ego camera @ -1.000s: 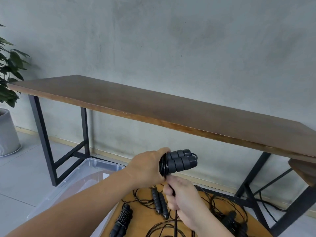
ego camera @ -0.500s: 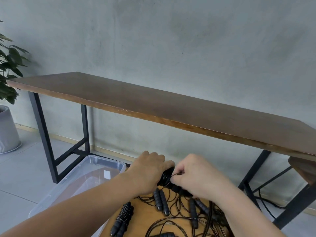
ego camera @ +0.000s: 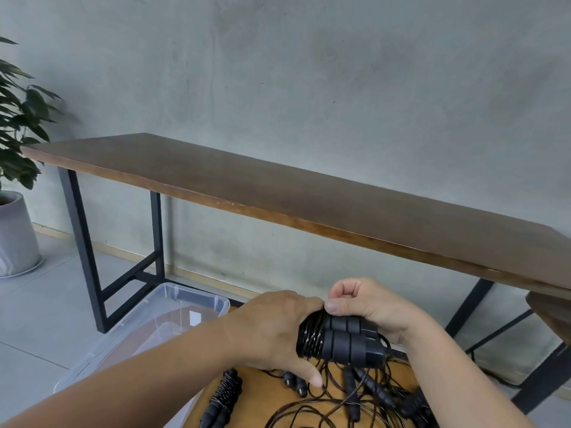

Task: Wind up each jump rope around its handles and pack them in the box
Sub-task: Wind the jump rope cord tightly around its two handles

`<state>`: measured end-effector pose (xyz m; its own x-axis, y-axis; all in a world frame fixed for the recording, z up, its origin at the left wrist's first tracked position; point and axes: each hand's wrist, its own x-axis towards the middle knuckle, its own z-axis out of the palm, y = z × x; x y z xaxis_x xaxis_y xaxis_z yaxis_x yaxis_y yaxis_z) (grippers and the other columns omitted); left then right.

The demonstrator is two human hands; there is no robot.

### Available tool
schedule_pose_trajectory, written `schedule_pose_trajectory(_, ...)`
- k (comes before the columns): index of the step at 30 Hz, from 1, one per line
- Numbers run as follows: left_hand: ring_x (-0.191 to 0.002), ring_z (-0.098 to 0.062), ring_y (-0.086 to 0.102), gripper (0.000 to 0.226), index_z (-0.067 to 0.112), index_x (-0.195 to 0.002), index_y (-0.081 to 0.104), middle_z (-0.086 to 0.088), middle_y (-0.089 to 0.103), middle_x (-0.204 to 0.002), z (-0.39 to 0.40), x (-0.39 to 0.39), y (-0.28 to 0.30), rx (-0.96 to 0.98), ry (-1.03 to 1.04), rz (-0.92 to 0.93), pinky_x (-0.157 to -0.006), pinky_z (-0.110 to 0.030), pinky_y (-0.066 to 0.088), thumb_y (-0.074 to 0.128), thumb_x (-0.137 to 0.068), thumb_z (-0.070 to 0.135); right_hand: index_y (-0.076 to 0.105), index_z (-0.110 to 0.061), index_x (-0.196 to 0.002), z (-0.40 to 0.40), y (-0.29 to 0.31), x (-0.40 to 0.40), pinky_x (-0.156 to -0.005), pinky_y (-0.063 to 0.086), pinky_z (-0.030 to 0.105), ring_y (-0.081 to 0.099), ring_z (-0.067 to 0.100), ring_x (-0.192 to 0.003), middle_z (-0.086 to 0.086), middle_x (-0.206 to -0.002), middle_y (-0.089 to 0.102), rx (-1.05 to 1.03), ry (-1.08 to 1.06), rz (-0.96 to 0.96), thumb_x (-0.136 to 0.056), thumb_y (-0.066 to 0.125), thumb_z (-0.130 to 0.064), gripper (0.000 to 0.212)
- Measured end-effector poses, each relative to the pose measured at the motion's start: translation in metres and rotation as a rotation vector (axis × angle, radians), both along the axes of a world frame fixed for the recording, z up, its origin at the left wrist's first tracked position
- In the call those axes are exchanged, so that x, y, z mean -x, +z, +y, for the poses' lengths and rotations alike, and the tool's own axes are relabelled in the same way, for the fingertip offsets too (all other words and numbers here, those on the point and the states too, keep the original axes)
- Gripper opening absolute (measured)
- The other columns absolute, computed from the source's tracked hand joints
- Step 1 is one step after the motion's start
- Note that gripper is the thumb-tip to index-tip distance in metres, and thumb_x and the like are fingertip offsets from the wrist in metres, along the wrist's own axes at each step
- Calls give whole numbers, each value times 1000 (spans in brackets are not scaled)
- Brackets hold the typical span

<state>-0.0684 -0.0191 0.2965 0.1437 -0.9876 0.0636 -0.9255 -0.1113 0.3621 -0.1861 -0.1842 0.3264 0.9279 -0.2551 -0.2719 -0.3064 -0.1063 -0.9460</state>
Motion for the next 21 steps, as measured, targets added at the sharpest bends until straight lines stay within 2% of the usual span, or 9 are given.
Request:
schedule_pose_trajectory(3,-90,-3,56,56,39,-111,45,15,59,-96,0,6,3,52,-23,148,-79,-23,48,75,-71,65,70,-13,-78,0,-17,-1,-57,54,26,65,16,-64,6,-75,68,-202,-10,-63,-53,95,-37,43)
schedule_pose_trajectory(6,-80,1,55,46,40,-108,42,15,57,-87,-1,7,0,132,25,213,-66,-17,42,73,-78,56,76,-4,-73,8,-37,2,-53,58,31,70,22,-62,14,-76,71,-576,-225,-195,-13,102,-25,69)
schedule_pose_trajectory(7,-81,0,56,50,39,-113,39,14,58,-88,-1,7,-1,148,52,245,-67,-17,44,73,-79,55,78,-4,-71,12,-42,3,-55,59,33,70,24,-64,16,-80,72,-648,-273,-221,-16,102,-21,63)
schedule_pose_trajectory(8,-81,-1,57,58,39,-120,34,13,60,-90,-1,7,-2,157,79,275,-69,-17,46,72,-79,55,78,-5,-75,18,-45,5,-56,57,33,68,25,-66,16,-84,71,-662,-275,-218,-33,100,-22,51)
schedule_pose_trajectory(10,-79,-1,58,71,41,-131,25,12,61,-88,-2,6,-1,182,106,311,-69,-15,46,71,-78,57,69,-3,-87,26,-52,4,-46,38,23,49,15,-56,10,-77,62,-619,-257,-208,-68,78,-20,26)
schedule_pose_trajectory(12,-82,-2,57,80,47,-140,19,14,60,-88,-5,1,-2,221,116,280,-71,-15,44,70,-79,55,62,-2,-93,35,-57,1,-42,21,20,30,9,-50,6,-67,52,-604,-333,-225,-83,60,-17,17)
schedule_pose_trajectory(15,-89,-4,54,75,51,-141,23,17,58,-98,-12,-12,-7,276,149,137,-79,-21,44,68,-81,51,58,-2,-95,53,-64,0,-45,16,24,24,10,-49,4,-62,49,-463,-431,-225,-100,49,-19,19)
schedule_pose_trajectory(18,-88,-7,52,59,49,-131,33,13,57,-97,-16,-20,-10,287,162,-3,-78,-25,46,65,-81,48,54,-9,-78,66,-61,3,-46,18,25,25,10,-44,0,-58,43,-71,-372,-83,-105,43,-29,36)
schedule_pose_trajectory(21,-93,-11,49,59,43,-131,36,10,54,-98,-18,-21,-14,237,180,-127,-80,-27,46,66,-80,41,56,-16,-70,72,-54,8,-47,33,23,38,6,-43,-3,-58,48,324,-244,51,-105,38,-35,43)
